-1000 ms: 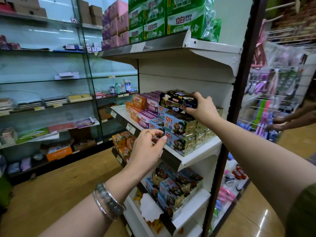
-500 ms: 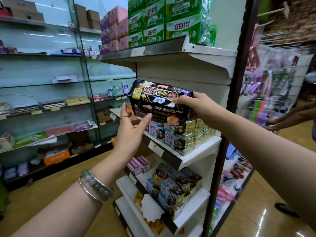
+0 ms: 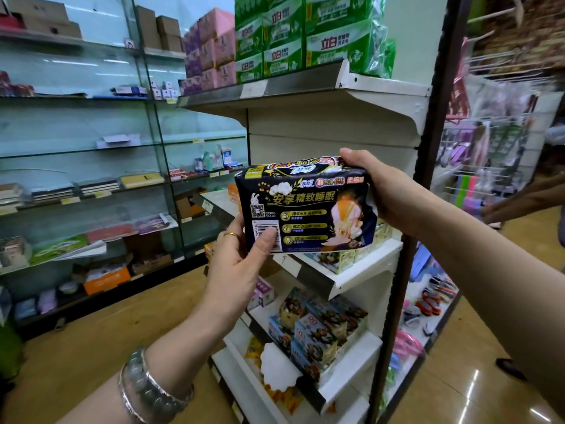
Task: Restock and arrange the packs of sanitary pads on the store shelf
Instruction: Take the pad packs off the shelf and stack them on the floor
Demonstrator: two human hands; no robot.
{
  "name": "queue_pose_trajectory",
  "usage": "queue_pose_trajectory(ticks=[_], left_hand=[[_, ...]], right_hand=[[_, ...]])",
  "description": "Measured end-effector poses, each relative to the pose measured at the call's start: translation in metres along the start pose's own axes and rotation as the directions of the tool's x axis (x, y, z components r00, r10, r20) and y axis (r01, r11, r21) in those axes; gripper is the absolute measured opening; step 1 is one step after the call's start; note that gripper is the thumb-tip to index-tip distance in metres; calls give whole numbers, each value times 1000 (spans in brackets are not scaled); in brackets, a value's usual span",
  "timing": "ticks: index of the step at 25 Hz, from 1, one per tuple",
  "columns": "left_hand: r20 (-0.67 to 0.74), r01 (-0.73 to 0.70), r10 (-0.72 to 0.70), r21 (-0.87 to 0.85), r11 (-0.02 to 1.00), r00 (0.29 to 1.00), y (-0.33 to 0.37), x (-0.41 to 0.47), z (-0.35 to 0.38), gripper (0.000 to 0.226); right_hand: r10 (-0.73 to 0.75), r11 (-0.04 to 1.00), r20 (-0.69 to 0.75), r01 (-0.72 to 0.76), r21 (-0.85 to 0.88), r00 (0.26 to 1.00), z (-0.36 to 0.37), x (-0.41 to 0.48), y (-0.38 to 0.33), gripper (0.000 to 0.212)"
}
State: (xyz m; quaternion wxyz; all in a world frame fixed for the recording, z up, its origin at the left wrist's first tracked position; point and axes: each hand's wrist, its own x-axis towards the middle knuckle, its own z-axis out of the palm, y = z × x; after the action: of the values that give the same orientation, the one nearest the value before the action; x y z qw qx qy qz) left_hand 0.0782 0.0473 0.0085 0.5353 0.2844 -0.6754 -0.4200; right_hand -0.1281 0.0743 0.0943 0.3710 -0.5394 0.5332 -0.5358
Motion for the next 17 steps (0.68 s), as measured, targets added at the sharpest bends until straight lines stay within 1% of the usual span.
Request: queue_pose_trajectory(ticks=[2,3,5,6,7,9,11,12,13,15,16,17], left_hand=[[-3,38,-38,-41,998,999,-2,-3,-4,56],[1,57,-57,-71,996,998,-3,-4,-5,63],[-14,75,-78,-167,983,997,-5,-3,-10,67],[-26,72,-80,-218,973,996,-5,-3,-11,65],[-40,69,-83,-263,962,996,-5,-3,-13,60],[-65,63,-92,-359,931,994,-2,-5,-14,44],[-100,42,-91,-409,911,991,-1,-6,-15,35],[-140,13,-74,-390,921,987,-1,-6,-15,34],[-198,-30,-39,-334,942,979,-1,-6,-16,33],[-320,-127,75,-145,981,944,0,-7,-15,33],[-362,-161,135,-43,986,923,1,-9,-13,35],[-385,-196,196,40,980,902,2,-10,-10,39]], right_hand=[[-7,999,-5,6,-45,1000,5,-2,1,41],[-8,997,2,8,-81,1000,8,-4,1,48],[10,995,25,-8,-98,1000,12,-5,4,70],[7,997,35,-4,-82,999,13,-4,6,76],[-14,998,49,17,-61,999,15,-5,6,73],[-68,997,76,70,-19,995,20,-8,8,56],[-112,991,29,114,-67,993,24,-9,11,46],[-129,987,-9,127,-96,992,27,-8,15,42],[-140,984,-44,134,-115,989,32,-10,16,38],[-149,980,-64,139,-141,987,44,-14,21,32],[-134,980,-52,125,-156,990,51,-18,23,33],[-89,982,-25,83,-168,996,59,-24,24,41]])
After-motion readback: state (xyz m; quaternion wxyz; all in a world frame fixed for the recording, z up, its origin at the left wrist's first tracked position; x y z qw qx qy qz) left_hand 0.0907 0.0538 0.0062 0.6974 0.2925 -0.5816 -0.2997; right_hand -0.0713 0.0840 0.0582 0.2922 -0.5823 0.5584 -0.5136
